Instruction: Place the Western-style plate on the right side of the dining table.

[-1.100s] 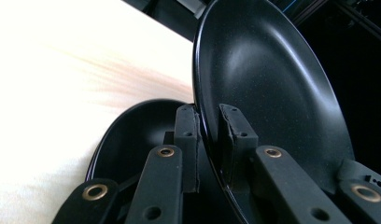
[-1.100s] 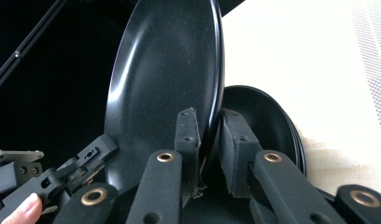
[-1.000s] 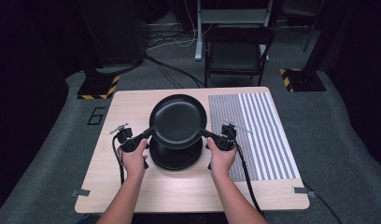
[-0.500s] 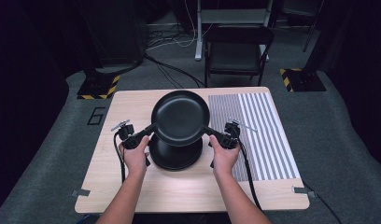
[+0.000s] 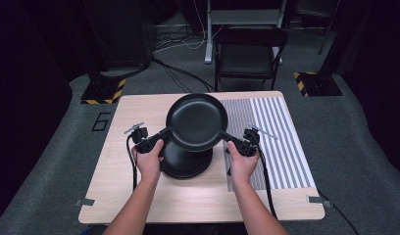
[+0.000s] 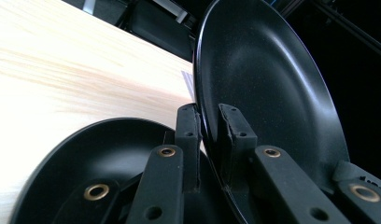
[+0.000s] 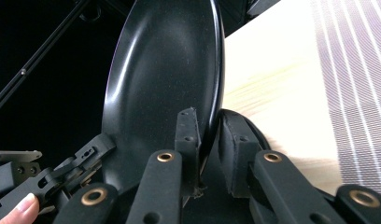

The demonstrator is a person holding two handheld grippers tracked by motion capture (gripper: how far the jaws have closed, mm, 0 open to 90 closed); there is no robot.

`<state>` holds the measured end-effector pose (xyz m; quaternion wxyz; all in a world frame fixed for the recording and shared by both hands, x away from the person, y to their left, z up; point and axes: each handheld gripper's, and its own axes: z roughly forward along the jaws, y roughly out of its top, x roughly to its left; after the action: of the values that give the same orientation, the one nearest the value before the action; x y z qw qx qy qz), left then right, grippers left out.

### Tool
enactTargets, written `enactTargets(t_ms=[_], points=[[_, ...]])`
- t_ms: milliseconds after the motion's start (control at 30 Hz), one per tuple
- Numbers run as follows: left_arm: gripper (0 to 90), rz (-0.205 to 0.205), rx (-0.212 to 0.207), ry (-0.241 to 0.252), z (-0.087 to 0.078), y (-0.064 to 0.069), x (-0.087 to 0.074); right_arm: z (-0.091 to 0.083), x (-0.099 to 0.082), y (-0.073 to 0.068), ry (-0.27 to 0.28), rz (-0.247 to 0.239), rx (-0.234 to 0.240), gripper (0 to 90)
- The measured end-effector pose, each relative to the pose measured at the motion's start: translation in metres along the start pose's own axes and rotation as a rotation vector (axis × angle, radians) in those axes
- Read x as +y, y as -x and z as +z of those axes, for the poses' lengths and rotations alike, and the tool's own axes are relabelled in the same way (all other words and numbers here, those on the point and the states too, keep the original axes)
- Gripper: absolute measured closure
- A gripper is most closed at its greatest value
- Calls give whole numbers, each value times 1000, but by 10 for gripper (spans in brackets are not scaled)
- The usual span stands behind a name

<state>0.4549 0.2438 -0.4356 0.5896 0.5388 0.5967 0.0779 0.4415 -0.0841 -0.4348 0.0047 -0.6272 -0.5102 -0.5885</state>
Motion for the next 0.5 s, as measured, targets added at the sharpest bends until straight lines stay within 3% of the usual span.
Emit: enactTargets(t_ms=[500], points=[[791, 18, -44, -43, 19, 15, -5, -23, 5, 11, 49, 13, -29, 782]])
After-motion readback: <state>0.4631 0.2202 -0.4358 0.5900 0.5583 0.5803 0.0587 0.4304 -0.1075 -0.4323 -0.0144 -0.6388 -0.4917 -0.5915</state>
